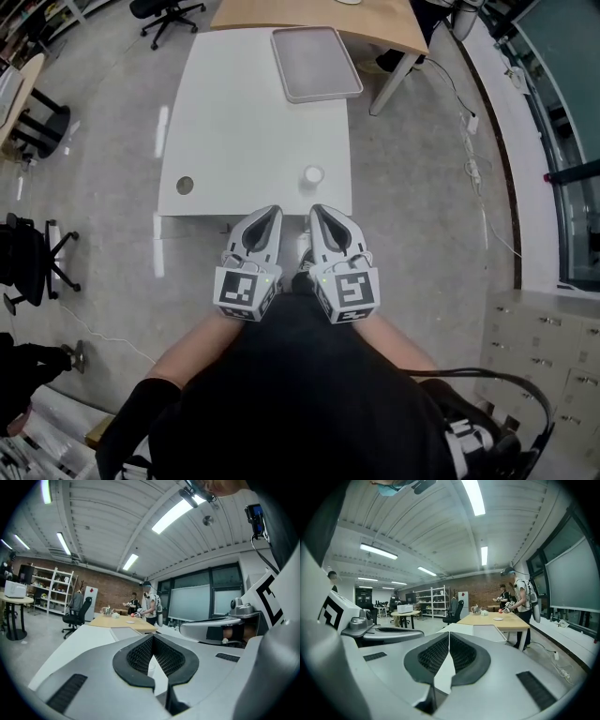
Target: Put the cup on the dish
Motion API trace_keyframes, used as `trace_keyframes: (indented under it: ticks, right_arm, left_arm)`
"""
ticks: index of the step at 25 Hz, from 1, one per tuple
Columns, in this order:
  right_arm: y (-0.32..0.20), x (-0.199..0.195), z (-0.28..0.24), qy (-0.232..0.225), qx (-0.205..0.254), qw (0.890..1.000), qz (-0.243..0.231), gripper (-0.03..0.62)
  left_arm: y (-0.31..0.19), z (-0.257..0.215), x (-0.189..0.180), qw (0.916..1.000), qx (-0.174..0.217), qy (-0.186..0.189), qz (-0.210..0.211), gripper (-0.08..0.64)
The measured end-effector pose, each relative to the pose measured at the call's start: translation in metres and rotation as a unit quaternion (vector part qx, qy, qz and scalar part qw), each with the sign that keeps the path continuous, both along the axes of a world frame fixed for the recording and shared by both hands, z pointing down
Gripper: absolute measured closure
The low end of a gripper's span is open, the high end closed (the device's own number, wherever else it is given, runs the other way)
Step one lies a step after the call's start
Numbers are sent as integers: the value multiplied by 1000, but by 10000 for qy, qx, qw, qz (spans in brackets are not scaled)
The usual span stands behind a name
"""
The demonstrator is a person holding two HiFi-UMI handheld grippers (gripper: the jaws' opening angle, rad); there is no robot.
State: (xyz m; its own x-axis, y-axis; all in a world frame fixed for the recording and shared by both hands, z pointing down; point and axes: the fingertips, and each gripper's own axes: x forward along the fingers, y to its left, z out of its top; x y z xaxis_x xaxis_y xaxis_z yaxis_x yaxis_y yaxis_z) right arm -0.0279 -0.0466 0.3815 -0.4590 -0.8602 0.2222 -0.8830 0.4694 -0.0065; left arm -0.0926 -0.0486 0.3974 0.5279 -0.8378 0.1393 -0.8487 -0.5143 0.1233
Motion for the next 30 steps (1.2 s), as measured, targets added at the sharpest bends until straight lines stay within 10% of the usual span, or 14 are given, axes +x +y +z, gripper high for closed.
trace_keyframes:
  ticks: [30]
  right_arm:
    - [-98, 38, 86, 305, -712, 9961, -430, 579]
  left_arm:
    - [-104, 78, 60, 9930, -770, -724, 535, 560]
